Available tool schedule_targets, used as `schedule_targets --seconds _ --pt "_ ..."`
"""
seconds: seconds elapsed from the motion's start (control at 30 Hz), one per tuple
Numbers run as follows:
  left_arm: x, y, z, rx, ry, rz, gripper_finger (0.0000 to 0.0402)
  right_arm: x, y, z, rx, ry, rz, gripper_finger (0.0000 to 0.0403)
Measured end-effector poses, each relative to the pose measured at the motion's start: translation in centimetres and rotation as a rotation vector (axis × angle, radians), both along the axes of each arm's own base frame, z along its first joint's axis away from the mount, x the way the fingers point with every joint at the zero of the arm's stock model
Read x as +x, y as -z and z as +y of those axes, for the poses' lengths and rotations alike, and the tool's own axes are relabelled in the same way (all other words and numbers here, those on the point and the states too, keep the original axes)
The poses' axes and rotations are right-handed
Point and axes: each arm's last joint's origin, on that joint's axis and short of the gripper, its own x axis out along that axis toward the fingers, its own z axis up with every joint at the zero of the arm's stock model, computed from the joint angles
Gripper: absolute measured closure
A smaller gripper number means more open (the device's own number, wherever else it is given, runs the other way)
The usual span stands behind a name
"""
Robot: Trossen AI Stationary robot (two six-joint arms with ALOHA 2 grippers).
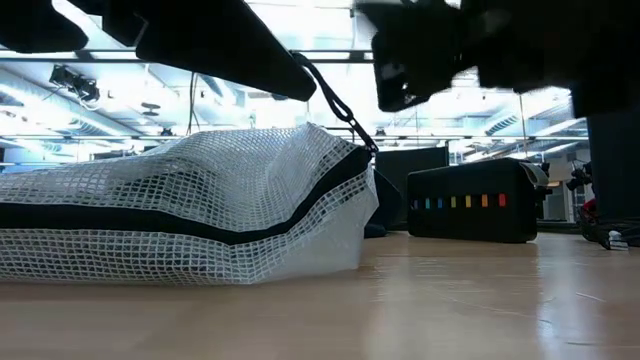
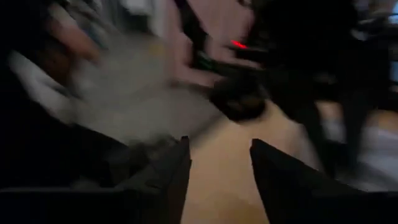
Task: Unpack backpack
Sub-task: Open the white mesh envelope
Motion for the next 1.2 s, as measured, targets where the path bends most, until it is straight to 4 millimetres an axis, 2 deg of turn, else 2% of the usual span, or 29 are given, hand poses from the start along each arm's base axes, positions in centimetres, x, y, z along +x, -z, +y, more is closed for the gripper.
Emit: schedule_targets --seconds 0.17,0.37,0.9,1.03,1.2 --pt "0.0 0.0 0.0 0.006 0.003 0.003 0.0402 -1.3 1.4 1.2 -0.35 0.255 0.016 0.0223" --pt "0.1 -0.1 0.1 0.017 0.009 0.005 0.0402 -2.6 1.3 2.7 -0.57 0.394 -0.06 0.0216" --pt "1.1 -1.1 -0.4 0.005 0.107 -0.052 0.0401 -2.4 1.7 2.3 -0.597 0.368 -0.036 0.0258" --pt "1.2 -1.1 -0.3 0.003 0.105 -0.054 0.0401 -2.2 1.9 1.9 -0.606 0.373 -0.025 0.0252" --pt "1.6 -1.1 0.1 -0.028 0.127 -0.047 0.0401 -1.8 1.9 1.3 -0.61 0.392 -0.02 0.0225"
